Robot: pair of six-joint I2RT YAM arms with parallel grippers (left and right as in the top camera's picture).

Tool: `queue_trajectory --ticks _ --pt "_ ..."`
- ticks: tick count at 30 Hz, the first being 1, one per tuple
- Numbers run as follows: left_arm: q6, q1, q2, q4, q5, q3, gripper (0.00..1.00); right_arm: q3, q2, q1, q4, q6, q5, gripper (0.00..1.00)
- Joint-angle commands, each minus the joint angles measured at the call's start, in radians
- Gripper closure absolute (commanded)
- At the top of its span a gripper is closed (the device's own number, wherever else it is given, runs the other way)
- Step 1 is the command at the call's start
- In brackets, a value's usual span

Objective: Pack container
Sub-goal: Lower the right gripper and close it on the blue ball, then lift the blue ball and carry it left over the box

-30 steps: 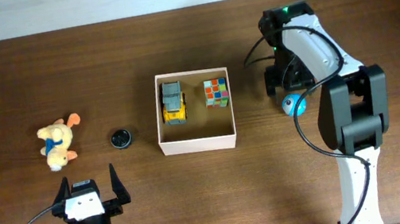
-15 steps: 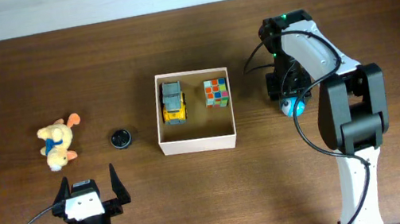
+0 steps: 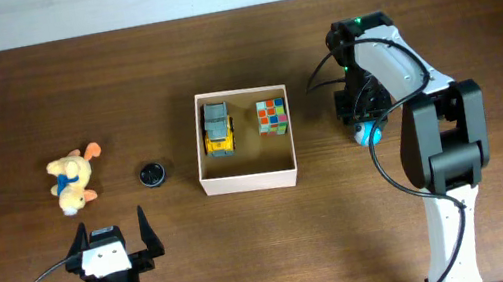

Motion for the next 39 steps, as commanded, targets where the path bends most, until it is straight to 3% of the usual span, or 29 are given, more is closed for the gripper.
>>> queue_trajectory --ticks 1,11,27,34,39 --pt "0.015 0.005 -0.01 0.002 0.011 -0.005 0.01 -0.029 -0.018 -0.005 0.025 0.007 -0.014 0.73" --pt "0.015 0.005 -0.01 0.002 0.011 -0.005 0.01 0.02 -0.018 -0.005 0.031 0.006 -0.014 0.74" --pt "0.015 0.005 -0.01 0.002 0.011 -0.005 0.01 0.526 -0.018 0.022 -0.121 -0.071 -0.015 0.74" --pt "0.016 0.005 -0.01 0.002 0.011 -0.005 0.01 0.75 -0.018 0.131 -0.166 -0.157 -0.014 0.74" --pt "0.015 0.005 -0.01 0.002 0.011 -0.005 0.01 0.795 -0.018 0.228 -0.166 -0.185 -0.013 0.73"
